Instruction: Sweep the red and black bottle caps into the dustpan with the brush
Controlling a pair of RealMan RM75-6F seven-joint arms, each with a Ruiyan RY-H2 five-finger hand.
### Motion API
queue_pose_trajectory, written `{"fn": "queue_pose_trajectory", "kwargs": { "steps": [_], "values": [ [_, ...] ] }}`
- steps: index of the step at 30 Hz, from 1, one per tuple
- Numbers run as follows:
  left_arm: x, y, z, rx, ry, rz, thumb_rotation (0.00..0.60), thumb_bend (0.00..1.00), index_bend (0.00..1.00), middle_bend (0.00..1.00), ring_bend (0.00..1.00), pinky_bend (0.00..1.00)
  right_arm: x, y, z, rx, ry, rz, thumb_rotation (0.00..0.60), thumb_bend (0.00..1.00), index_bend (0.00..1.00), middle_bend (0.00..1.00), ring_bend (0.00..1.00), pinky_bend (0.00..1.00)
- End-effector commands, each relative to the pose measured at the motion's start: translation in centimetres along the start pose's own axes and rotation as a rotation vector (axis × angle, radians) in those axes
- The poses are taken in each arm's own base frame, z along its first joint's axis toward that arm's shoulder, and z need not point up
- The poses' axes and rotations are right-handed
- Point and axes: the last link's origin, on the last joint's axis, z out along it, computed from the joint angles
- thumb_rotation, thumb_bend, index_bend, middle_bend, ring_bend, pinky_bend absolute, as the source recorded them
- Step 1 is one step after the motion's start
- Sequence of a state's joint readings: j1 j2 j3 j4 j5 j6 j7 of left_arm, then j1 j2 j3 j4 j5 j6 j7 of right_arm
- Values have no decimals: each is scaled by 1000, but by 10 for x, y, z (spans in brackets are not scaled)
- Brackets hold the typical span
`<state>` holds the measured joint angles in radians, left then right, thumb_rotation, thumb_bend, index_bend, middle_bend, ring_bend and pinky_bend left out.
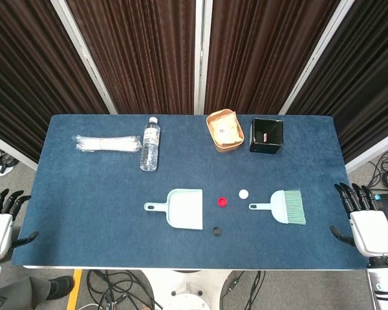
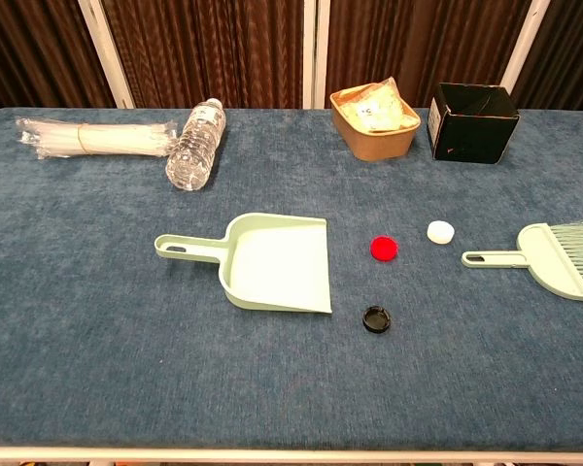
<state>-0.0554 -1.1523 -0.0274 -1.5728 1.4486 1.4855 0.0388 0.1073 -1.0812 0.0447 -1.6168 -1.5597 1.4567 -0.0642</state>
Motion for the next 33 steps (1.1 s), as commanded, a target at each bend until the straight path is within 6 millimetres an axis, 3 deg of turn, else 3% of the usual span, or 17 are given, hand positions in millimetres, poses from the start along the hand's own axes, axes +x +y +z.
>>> {"fn": "queue_pose_trajectory", "kwargs": {
  "steps": [1, 8, 15, 22, 33],
  "values": [
    [0, 1, 0, -8, 2, -5, 600, 0, 194, 117, 0, 22, -1, -3, 0, 14, -9, 9, 600, 84, 0, 100, 0, 0],
    [0, 1, 3, -15, 7, -5, 600, 0, 194, 117, 0, 22, -4, -15, 7, 66, -29, -4, 600, 85, 28, 154, 0, 3],
    [-2, 5, 6, -41, 11, -14, 600, 0, 194, 117, 0, 22, -22, -48, 50, 177, -83, -95, 600, 112, 268, 325, 62, 60],
    [-5, 2, 8, -39, 5, -24, 600, 0, 194, 117, 0, 22, -57, -77, 96, 203, -123, -353, 600, 112, 360, 374, 95, 72],
    [-11, 1, 11, -39, -20, -39, 600, 0, 194, 117, 0, 22, -110, -106, 116, 216, -197, -421, 600, 112, 406, 382, 98, 73]
  ]
}}
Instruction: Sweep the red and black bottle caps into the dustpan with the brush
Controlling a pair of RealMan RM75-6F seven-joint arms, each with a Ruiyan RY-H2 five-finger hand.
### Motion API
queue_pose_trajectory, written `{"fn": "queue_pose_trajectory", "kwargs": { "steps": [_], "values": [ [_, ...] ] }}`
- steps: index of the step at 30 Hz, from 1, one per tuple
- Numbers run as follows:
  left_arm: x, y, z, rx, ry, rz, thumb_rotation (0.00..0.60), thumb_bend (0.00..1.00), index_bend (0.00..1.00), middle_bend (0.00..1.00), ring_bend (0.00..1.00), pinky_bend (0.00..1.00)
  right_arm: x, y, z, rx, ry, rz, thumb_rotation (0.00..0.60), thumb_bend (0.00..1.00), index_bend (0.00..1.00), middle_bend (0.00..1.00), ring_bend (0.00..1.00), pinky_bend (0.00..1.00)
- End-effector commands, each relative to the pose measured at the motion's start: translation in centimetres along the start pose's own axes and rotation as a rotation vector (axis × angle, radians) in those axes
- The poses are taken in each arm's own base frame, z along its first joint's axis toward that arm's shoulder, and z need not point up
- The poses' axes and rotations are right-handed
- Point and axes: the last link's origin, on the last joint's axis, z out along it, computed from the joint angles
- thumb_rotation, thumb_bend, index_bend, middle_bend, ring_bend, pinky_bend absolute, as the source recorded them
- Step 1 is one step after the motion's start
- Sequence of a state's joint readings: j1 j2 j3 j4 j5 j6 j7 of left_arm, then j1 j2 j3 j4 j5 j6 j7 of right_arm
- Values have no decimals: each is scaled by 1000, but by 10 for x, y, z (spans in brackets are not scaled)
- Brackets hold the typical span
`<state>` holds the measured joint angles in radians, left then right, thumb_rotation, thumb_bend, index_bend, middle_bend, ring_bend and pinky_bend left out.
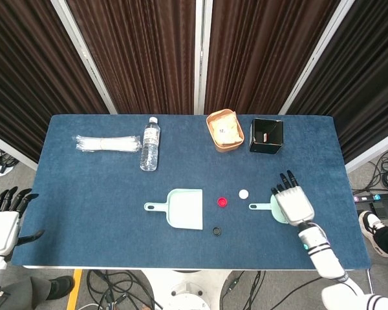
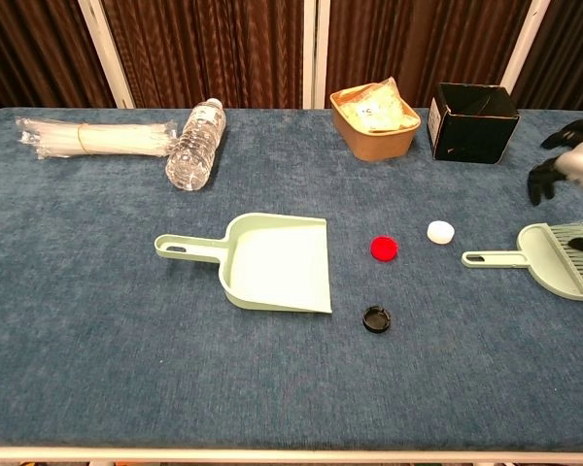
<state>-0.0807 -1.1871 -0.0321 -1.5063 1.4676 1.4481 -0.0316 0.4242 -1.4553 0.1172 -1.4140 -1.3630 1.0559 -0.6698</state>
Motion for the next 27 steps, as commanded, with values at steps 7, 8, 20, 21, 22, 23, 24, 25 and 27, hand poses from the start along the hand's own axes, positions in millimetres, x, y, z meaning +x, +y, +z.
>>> {"fn": "queue_pose_trajectory", "kwargs": {
  "steps": [7, 8, 20, 21, 22, 23, 24, 25, 27],
  "values": [
    [-3, 0, 3, -6, -11, -7, 600, 0, 194, 117, 0, 22, -14, -26, 18, 51, -36, 31, 600, 112, 429, 408, 118, 75],
    [-4, 0, 3, -5, -12, -10, 600, 0, 194, 117, 0, 22, -15, -28, 19, 57, -42, 32, 600, 112, 431, 409, 118, 75],
    [-8, -4, 3, 8, -20, 3, 600, 0, 197, 118, 0, 22, -20, -40, 24, 79, -65, 26, 600, 155, 434, 420, 128, 76],
    [-8, -4, 3, 9, -20, 2, 600, 0, 199, 117, 0, 22, -21, -40, 24, 80, -67, 26, 600, 159, 434, 420, 128, 76],
    [-8, -4, 3, 9, -20, -1, 600, 0, 202, 117, 0, 22, -21, -41, 24, 80, -69, 27, 600, 161, 434, 420, 128, 76],
    [-9, -4, 3, 8, -21, -1, 600, 0, 204, 117, 0, 22, -21, -41, 25, 80, -71, 29, 600, 163, 435, 421, 128, 76],
    [-9, -4, 3, 7, -21, 0, 600, 0, 204, 117, 0, 22, -22, -41, 25, 80, -74, 30, 600, 168, 435, 421, 128, 76],
    [-9, -4, 3, 5, -21, 0, 600, 0, 204, 117, 0, 22, -22, -42, 25, 79, -76, 31, 600, 172, 435, 423, 128, 76],
    [-9, -4, 3, 4, -22, -1, 600, 0, 204, 117, 0, 22, -23, -42, 27, 76, -81, 35, 600, 181, 434, 424, 128, 76]
  ]
}}
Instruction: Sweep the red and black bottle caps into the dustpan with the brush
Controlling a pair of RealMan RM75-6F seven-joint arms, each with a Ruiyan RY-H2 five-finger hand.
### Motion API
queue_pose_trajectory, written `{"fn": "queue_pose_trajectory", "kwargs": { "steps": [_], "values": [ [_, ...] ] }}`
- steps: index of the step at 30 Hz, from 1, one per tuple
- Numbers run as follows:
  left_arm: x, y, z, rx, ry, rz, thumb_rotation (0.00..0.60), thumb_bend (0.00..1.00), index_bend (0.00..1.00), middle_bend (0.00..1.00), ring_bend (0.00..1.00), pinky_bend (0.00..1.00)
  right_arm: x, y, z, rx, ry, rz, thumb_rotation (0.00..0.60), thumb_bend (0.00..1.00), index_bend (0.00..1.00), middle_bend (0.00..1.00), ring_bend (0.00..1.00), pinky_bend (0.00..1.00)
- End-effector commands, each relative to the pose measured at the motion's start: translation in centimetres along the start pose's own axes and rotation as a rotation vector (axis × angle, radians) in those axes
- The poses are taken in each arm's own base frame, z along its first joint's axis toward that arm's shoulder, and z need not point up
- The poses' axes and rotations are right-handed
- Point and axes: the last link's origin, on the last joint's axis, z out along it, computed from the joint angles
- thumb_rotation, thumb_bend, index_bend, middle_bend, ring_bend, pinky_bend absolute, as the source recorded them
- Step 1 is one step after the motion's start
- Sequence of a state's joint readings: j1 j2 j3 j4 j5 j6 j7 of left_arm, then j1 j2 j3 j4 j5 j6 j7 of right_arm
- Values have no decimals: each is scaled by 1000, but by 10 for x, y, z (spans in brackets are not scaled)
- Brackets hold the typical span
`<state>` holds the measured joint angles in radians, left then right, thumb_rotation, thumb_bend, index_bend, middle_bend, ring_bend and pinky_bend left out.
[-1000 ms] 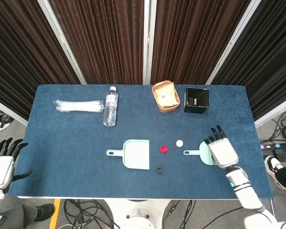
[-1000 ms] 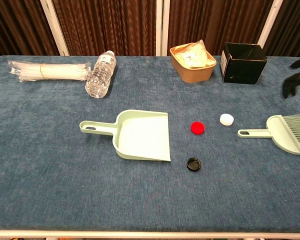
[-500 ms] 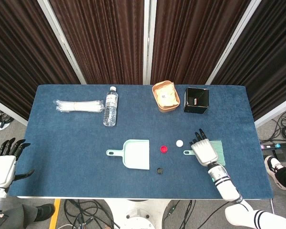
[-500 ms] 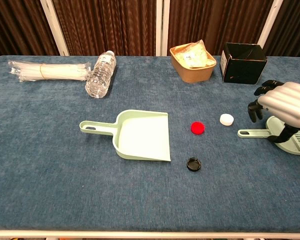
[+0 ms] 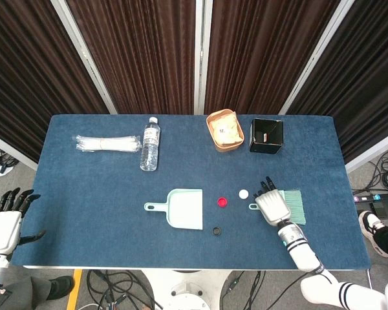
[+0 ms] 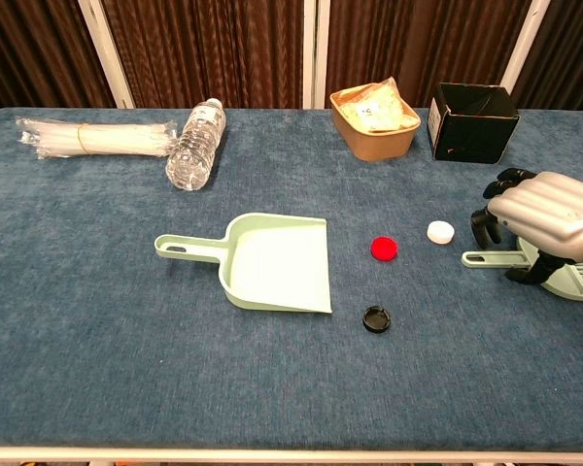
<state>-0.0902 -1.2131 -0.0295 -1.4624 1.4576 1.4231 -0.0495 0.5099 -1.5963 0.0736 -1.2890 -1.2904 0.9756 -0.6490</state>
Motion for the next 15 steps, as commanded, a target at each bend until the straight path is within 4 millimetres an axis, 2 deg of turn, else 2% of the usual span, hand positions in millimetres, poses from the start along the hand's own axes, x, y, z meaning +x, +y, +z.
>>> {"fn": "queue_pose_trajectory", "kwargs": {
  "steps": [1, 15],
  "values": [
    [0, 0, 0, -2, 1, 0, 600, 0, 204, 117, 0, 22, -1, 0, 2, -2, -7, 5, 600, 191, 435, 425, 128, 76],
    [1, 1, 3, -13, 0, 2, 600, 0, 204, 117, 0, 22, -4, -4, 4, 10, -19, 30, 600, 272, 498, 499, 178, 97]
  ]
}}
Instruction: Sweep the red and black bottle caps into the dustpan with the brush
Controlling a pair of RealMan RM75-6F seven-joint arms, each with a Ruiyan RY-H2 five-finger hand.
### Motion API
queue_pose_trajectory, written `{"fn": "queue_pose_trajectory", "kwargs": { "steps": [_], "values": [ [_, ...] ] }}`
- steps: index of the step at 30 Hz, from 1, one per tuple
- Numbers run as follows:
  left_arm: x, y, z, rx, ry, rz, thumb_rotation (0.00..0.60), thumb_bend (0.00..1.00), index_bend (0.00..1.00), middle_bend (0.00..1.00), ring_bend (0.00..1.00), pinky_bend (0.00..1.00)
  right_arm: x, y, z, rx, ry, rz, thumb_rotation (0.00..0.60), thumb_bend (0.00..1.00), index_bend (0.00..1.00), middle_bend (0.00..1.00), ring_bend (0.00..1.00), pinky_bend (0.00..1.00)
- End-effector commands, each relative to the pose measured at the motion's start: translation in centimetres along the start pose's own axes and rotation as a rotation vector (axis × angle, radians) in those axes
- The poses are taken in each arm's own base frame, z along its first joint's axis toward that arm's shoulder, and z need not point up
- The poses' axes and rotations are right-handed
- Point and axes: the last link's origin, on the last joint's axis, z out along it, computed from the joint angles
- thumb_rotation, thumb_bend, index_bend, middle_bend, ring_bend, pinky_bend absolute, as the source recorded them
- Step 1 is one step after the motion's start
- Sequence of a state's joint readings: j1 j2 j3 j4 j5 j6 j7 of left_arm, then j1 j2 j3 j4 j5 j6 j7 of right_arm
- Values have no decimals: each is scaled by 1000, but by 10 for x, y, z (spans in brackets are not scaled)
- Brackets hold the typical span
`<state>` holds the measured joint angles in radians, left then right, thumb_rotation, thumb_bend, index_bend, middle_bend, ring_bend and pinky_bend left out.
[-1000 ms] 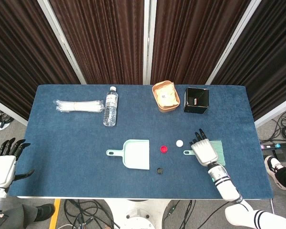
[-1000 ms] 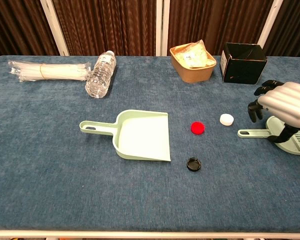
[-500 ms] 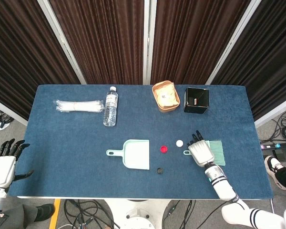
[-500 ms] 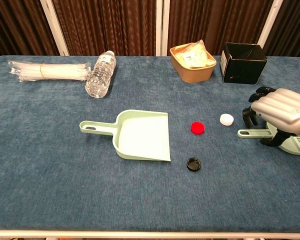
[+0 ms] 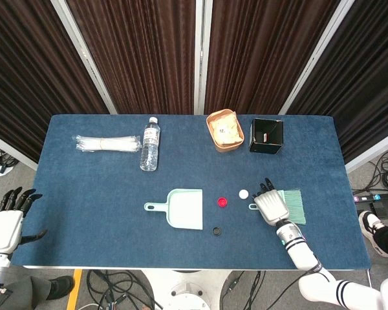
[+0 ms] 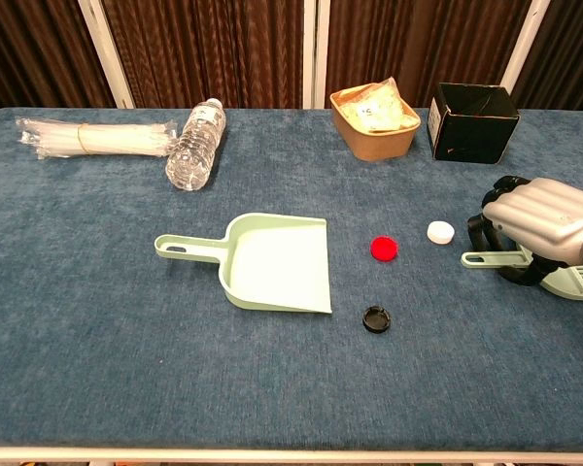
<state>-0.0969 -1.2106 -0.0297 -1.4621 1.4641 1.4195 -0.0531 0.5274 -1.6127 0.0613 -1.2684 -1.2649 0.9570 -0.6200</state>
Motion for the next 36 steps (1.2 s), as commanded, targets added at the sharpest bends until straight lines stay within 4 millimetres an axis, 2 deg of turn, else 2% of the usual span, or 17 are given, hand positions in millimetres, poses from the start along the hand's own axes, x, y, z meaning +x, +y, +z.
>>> {"fn": "queue_pose_trajectory", "kwargs": {
  "steps": [1, 4, 9, 14, 18, 21, 27, 30, 36],
  "values": [
    [1, 0, 1, -3, 1, 3, 600, 0, 204, 117, 0, 22, 1, -1, 0, 4, 12, 3, 600, 281, 512, 510, 188, 102],
    [4, 3, 5, -24, 0, 4, 600, 0, 204, 117, 0, 22, 5, 1, -1, 7, 27, 11, 600, 316, 569, 550, 227, 118],
    [15, 15, 26, -98, -8, -28, 600, 0, 215, 118, 0, 24, 28, 11, -6, 22, 82, 49, 600, 333, 664, 615, 283, 147],
    [24, 38, 59, -189, -53, -49, 600, 7, 232, 127, 25, 47, 73, 31, -14, 50, 155, 154, 600, 349, 702, 639, 291, 152],
    [20, 64, 80, -251, -90, -44, 600, 64, 290, 218, 124, 97, 112, 49, -19, 58, 218, 262, 600, 348, 721, 646, 291, 152],
    [12, 86, 93, -297, -131, -53, 600, 95, 332, 272, 188, 138, 132, 63, -22, 50, 264, 266, 600, 349, 723, 647, 291, 152],
    [-13, 133, 107, -392, -218, -45, 600, 143, 356, 321, 232, 195, 138, 79, -26, 24, 264, 294, 600, 349, 723, 648, 291, 153],
    [-27, 158, 115, -429, -263, -57, 600, 150, 359, 333, 247, 212, 132, 83, -26, 13, 240, 299, 600, 349, 724, 649, 291, 154],
    [-46, 193, 126, -447, -327, -18, 600, 174, 358, 333, 247, 228, 117, 90, -26, -11, 205, 288, 600, 351, 726, 651, 291, 153]
  ]
}}
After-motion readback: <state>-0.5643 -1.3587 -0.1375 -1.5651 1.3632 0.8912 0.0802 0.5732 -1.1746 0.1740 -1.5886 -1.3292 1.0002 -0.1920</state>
